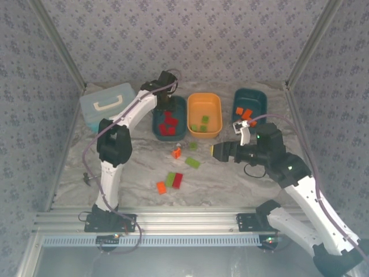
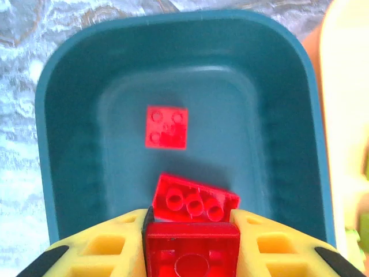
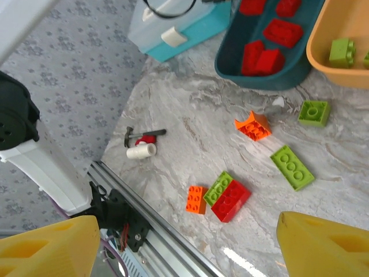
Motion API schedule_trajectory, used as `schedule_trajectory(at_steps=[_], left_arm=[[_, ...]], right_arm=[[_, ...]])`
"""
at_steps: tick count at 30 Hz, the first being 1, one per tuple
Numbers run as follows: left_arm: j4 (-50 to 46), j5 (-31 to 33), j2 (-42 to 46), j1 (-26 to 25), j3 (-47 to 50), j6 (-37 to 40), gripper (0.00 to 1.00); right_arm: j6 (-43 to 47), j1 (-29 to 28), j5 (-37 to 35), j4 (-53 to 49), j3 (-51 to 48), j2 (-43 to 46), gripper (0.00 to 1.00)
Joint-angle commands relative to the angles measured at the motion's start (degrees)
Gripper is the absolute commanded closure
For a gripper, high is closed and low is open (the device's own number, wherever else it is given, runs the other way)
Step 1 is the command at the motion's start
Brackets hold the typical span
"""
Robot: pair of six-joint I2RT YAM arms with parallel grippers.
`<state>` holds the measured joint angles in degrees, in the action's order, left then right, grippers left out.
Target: Sort the legos into containers by color
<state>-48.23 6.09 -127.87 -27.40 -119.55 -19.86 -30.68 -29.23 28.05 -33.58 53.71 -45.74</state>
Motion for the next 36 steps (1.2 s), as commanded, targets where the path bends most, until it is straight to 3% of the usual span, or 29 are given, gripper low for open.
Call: schedule_trajectory(at_steps=[1,7,18,21,26,36], left_arm=[[-3.8,3.1,-4.1,0.8,-6.4,1.8,0.77],[-6.3,7.3,-8.5,1.5,-9.7,0.3,0.81],[-9.9,10.8,-12.7,1.7,-14.0,-1.1,0.77],[-10.6,10.2,-13.7,1.7,-14.4,-1.7,0.71],[-11.2,9.2,-13.9,1.6,-14.1,-2.5,0.52],[-12.1,6.3,-7.5,0.3,-17.2,-3.2,0.36]], right_arm=[[-1.6,-2.2,-4.2,2.9,-0.9,-1.1,0.18],[-2.1,-5.7,-6.1,5.2,-2.4,-4.8,0.18],[-2.7,-9.2,-9.7,5.3,-4.2,-7.0,0.18],[-2.2,-9.7,-12.6,3.0,-3.5,-8.3,0.19],[-0.3,-10.3,-17.6,-1.7,-2.0,-13.6,0.22],[3.8,-18.1,-28.7,-3.1,1.5,-28.6,0.24]])
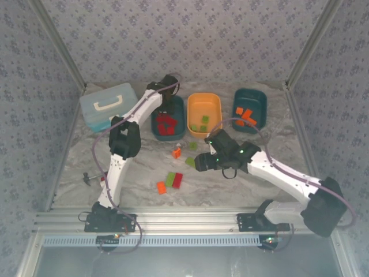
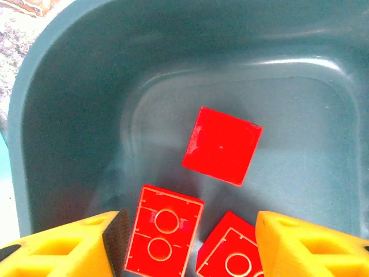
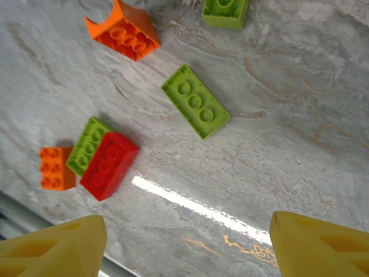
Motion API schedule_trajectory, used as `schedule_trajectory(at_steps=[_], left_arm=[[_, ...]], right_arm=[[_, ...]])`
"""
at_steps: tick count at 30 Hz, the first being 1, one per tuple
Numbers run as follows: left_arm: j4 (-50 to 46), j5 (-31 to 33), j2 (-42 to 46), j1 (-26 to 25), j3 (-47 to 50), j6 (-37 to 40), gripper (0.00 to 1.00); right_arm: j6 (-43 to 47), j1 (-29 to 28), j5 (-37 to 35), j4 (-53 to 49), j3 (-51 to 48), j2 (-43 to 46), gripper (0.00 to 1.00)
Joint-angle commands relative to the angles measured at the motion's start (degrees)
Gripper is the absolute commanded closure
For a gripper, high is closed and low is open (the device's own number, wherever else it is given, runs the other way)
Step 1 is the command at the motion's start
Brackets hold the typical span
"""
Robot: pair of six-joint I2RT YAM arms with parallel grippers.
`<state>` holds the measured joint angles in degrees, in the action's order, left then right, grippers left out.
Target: Sort the legos into containers by color
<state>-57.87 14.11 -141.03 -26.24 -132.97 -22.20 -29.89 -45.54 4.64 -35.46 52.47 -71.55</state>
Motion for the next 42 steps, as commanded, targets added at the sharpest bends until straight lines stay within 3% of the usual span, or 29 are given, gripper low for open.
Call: schedule_trajectory(at_steps=[1,8,12,15,20,27,33,39,42], left_arm=[[-2.9,-2.1,6.6,-1.0,-4.4,-1.1,0.36],[-3.1,-7.1,20.6,-1.7,-1.8,-5.2,0.32],[2.4,-9.1,34.9,-2.8,11.3,-7.3,0.30],[5.8,-10.0,45.1,-3.5,23.0,-9.4,0.28],[10.5,-10.9,60.2,-3.8,40.9,-13.7,0.28],[13.6,-9.7,76.0,-5.4,57.9,-18.0,0.28],[13.1,-8.8,85.7,-5.9,66.1,-20.0,0.26],[10.6,-9.3,88.8,-6.2,67.4,-20.3,0.26],[10.8,-9.6,89.5,-6.3,67.4,-20.5,0.27]], right_arm=[[3.9,-2.3,-5.5,-0.7,2.9,-4.0,0.24],[12.1,-3.2,-8.7,0.1,9.0,-17.9,0.28],[11.3,-2.1,-11.2,0.8,12.9,-23.2,0.32],[10.5,-2.1,-10.3,0.8,15.4,-26.7,0.30],[4.8,-0.5,-16.0,0.8,18.2,-30.3,0.32],[-0.8,1.2,-16.1,5.8,20.7,-34.1,0.37],[-2.5,1.3,-16.6,7.0,24.1,-39.1,0.38],[-4.2,1.9,-19.8,4.8,26.2,-42.2,0.41],[-4.2,1.9,-19.7,5.2,26.2,-43.1,0.48]])
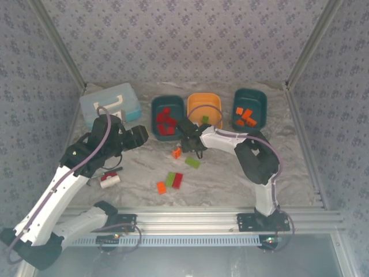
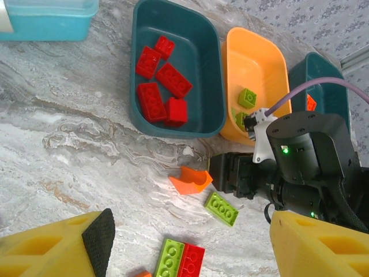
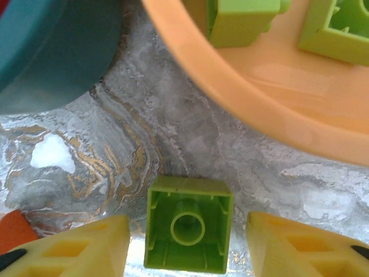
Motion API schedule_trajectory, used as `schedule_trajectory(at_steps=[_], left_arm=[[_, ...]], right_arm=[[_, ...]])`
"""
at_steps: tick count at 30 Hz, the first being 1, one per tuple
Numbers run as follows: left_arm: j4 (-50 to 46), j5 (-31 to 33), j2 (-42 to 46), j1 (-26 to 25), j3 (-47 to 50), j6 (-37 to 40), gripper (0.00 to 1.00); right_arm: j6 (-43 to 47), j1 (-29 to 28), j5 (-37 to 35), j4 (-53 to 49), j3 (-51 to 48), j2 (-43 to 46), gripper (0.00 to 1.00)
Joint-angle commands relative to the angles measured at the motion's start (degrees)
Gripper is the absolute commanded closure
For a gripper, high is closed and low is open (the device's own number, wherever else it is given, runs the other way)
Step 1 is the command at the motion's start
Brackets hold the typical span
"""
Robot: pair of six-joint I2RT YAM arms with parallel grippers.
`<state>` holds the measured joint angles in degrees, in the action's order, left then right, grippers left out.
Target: Sort the legos into containers by color
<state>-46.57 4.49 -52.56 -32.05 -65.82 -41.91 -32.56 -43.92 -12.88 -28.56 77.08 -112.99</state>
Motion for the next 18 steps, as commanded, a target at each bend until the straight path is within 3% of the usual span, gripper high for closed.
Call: schedule_trajectory(at_steps=[1,9,18], left_arm=[[-0.4,-0.1,0.9,-0.6,0.1,-0.8,0.27],[-0.4,-0.3,0.4,-1.2,0.0,-0.6,0.27],[2.4,-5.0,-1.6,-3.2,2.9,0.0,0.26]], right_arm=[[-1.5,0.3,-2.3,-1.6,1.7,-1.9,0.52],[-0.9,-0.8,-3.8,-2.1,1.3,-1.1,0.72],[-2.4,-4.3,-9.9,-8.7,-2.6,17.0,0.70]])
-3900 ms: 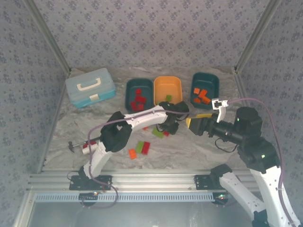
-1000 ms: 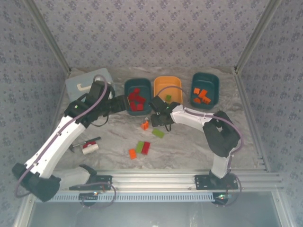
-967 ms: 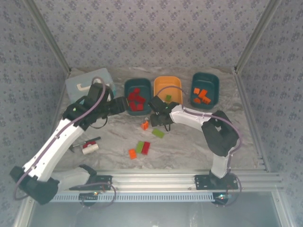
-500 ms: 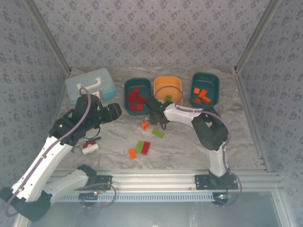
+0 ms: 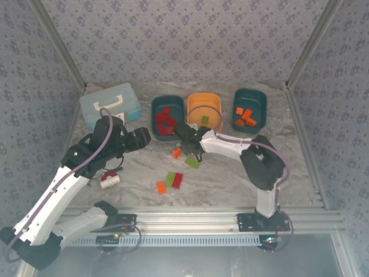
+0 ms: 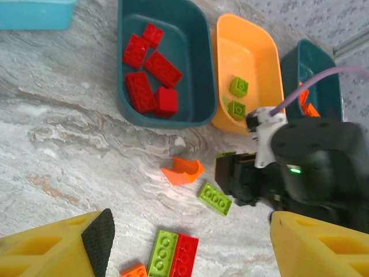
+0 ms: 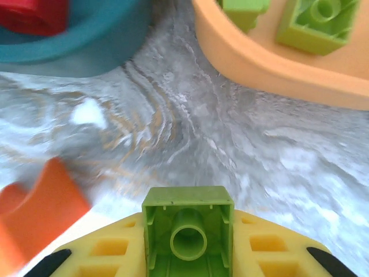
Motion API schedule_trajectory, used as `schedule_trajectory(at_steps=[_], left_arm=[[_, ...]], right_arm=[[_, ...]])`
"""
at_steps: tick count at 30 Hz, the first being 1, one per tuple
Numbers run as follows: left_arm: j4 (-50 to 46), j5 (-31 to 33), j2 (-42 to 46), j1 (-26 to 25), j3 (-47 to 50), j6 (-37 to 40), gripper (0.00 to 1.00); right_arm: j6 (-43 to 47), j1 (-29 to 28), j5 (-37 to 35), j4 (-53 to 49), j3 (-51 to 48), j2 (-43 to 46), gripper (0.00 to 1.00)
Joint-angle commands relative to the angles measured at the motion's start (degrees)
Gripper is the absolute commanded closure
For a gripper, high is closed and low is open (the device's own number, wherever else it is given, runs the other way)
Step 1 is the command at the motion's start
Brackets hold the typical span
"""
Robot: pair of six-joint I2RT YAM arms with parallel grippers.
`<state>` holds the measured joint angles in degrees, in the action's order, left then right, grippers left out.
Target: Sort the legos into containers by color
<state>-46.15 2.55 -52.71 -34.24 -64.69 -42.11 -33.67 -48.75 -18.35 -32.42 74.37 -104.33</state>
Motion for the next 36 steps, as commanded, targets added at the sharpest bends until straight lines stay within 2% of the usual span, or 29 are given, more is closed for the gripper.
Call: schedule_trajectory(at_steps=[1,5,10,13,18,27,30,33,36], left_arm=[[2.9,-3.4,-2.2,-1.9,2.4,-0.1,0.26],[6.3,-2.5,-5.8,-6.6,3.3,-1.2,0.26],[9.2,0.6,-9.6,-11.9,2.3,-2.6,0.27],[9.8,1.5,-10.6,-13.6,2.2,-3.2,0.27],[9.2,2.1,-11.0,-14.6,1.8,-3.2,0.27],[8.7,2.8,-10.7,-14.8,1.9,-2.9,0.27],[8.3,2.5,-11.2,-15.0,2.1,-2.8,0.27],[7.6,2.8,-11.2,-15.4,2.4,-2.5,0.27],[4.7,3.9,-10.9,-15.6,2.9,-2.8,0.27]], right_arm=[[-0.9,1.5,-4.5,-5.5,0.7,9.4,0.70],[1.8,7.5,-3.0,-6.5,5.6,8.3,0.70],[1.5,15.6,-2.0,-9.2,15.2,-0.9,0.69],[0.8,18.3,-2.8,-12.3,21.4,-7.3,0.69],[-1.7,21.4,-1.7,-15.3,27.7,-16.3,0.69],[-3.6,22.5,0.1,-18.0,32.4,-22.7,0.64],[-3.2,22.3,0.7,-17.3,32.2,-22.2,0.57],[-0.9,20.3,-0.8,-16.1,32.3,-19.2,0.39],[0.3,18.8,-1.0,-15.9,33.2,-15.9,0.33]])
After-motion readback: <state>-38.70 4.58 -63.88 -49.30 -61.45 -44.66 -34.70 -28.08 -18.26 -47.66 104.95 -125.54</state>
